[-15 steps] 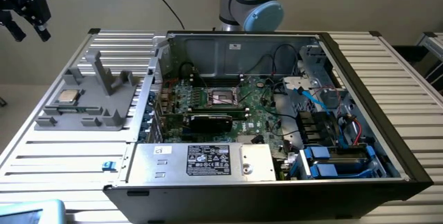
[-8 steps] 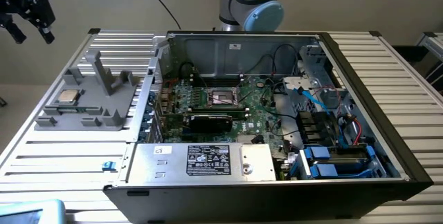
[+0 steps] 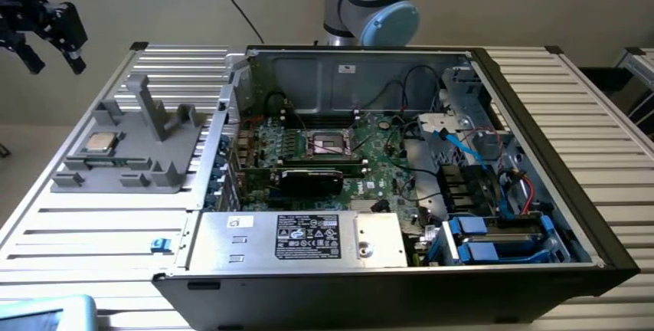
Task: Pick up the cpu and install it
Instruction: 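Pick up the cpu and move it towards the insertion slot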
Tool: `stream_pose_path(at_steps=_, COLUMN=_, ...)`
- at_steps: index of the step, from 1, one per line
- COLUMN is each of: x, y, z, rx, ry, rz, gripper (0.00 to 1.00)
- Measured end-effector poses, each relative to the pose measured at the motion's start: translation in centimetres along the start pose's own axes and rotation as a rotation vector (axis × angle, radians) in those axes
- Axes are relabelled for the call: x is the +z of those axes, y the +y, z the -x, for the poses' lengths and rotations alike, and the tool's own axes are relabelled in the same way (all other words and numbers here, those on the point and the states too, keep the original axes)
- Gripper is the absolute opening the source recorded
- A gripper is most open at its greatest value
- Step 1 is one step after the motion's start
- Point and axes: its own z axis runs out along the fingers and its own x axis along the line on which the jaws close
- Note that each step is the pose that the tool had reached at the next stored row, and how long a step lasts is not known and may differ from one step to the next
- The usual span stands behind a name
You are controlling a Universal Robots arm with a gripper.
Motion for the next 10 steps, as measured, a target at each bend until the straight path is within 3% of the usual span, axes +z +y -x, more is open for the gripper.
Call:
stream_pose_path(at_steps=3, x=0.42, y=-0.10, z=0.01, rx=0.000, ry=-0.0001, rz=-0.0025, gripper=0.70)
stream_pose_path(at_steps=10, x=0.97, y=-0.13, z=0.02, rx=-0.007, ry=-0.0045, rz=-0.0308, gripper=0.70)
